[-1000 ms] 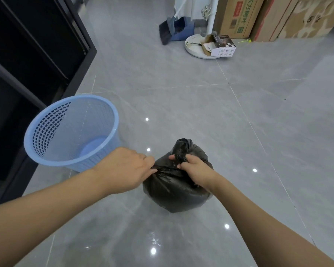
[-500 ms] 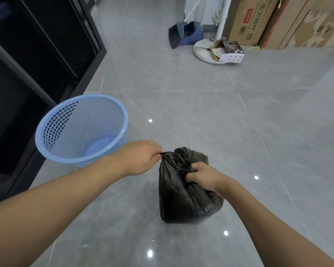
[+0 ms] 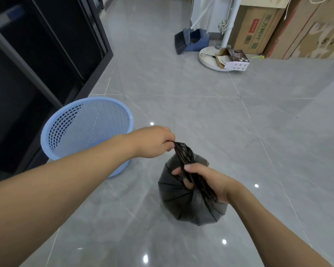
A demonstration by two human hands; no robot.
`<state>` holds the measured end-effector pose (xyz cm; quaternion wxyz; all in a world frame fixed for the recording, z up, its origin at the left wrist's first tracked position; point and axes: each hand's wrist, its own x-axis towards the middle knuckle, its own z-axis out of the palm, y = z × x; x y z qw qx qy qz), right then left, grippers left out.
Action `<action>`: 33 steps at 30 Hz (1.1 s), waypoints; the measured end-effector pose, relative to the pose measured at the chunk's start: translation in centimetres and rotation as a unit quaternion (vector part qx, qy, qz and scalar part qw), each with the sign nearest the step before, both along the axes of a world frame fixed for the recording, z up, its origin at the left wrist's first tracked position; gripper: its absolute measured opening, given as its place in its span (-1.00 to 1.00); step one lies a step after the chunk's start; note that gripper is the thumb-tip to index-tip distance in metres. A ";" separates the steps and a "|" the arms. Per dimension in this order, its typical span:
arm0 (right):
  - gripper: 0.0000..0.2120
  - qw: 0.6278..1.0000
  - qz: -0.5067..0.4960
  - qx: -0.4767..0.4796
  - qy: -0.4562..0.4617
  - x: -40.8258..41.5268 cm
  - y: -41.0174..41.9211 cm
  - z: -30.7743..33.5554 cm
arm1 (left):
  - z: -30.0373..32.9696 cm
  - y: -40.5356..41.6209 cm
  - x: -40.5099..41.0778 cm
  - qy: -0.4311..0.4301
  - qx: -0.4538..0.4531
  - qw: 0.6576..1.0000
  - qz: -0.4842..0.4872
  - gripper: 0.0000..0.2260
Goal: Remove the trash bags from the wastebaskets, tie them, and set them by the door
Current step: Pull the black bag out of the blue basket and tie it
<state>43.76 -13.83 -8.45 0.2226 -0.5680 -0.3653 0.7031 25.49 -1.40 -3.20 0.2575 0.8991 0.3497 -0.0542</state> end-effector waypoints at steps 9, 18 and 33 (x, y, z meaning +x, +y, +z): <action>-0.76 0.906 0.249 -0.041 -0.340 -0.1 1.6 4.4 | 0.7 -0.6 1.3 -0.051 -0.078 0.992 0.085 -0.79; -0.77 0.923 0.221 -0.004 -0.314 -0.3 3.5 11.3 | -0.6 -1.8 0.9 -0.284 -0.236 0.900 0.234 -0.78; -0.84 0.918 0.172 0.027 -0.355 -3.8 3.9 9.3 | 0.5 -1.8 -2.3 -0.281 -0.141 0.907 0.280 -0.80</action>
